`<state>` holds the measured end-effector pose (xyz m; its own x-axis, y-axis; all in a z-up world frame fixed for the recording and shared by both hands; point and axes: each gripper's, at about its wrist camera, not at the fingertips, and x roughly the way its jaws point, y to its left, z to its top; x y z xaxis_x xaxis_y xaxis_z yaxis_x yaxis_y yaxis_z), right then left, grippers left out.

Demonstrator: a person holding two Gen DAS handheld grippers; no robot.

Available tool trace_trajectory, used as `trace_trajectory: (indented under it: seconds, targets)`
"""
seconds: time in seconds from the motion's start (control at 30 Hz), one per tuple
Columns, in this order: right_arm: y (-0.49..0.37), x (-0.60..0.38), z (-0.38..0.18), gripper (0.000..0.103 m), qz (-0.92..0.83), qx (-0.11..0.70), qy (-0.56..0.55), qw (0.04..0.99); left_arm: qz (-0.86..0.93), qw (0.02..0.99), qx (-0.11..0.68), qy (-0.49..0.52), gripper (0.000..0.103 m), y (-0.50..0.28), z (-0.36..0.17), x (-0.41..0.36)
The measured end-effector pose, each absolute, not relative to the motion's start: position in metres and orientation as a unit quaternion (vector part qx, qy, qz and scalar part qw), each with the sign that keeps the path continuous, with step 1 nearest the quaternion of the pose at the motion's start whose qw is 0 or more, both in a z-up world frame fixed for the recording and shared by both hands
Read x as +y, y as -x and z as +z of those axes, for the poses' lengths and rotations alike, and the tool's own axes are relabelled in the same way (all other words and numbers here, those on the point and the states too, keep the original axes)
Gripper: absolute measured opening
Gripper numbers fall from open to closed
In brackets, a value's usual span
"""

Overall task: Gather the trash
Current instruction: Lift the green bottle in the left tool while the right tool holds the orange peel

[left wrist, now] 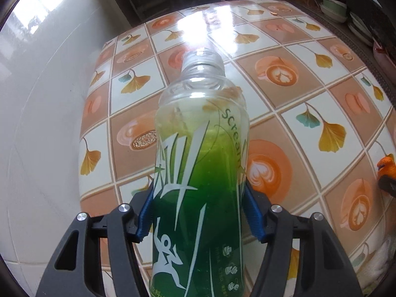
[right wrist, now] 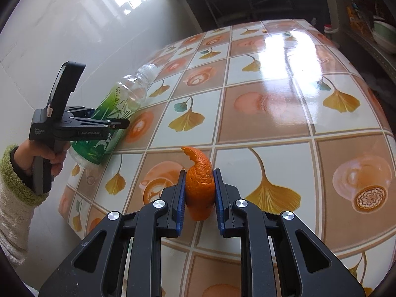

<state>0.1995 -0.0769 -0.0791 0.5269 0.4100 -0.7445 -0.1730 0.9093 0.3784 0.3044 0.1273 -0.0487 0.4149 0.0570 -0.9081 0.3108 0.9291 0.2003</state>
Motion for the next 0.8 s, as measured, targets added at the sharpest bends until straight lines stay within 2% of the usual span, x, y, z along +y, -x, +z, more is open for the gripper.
trace_trajectory:
  seconds: [0.43, 0.8]
  targets:
    - [-0.195, -0.083, -0.075, 0.019, 0.162, 0.45, -0.136, 0.868, -0.129, 0.848, 0.514, 0.016, 0.06, -0.242, -0.028, 0.129]
    - [-0.193, -0.085, -0.07, 0.019, 0.16, 0.444, -0.14, 0.87, -0.147, 0.853, 0.497, 0.067, 0.06, -0.209, -0.023, 0.131]
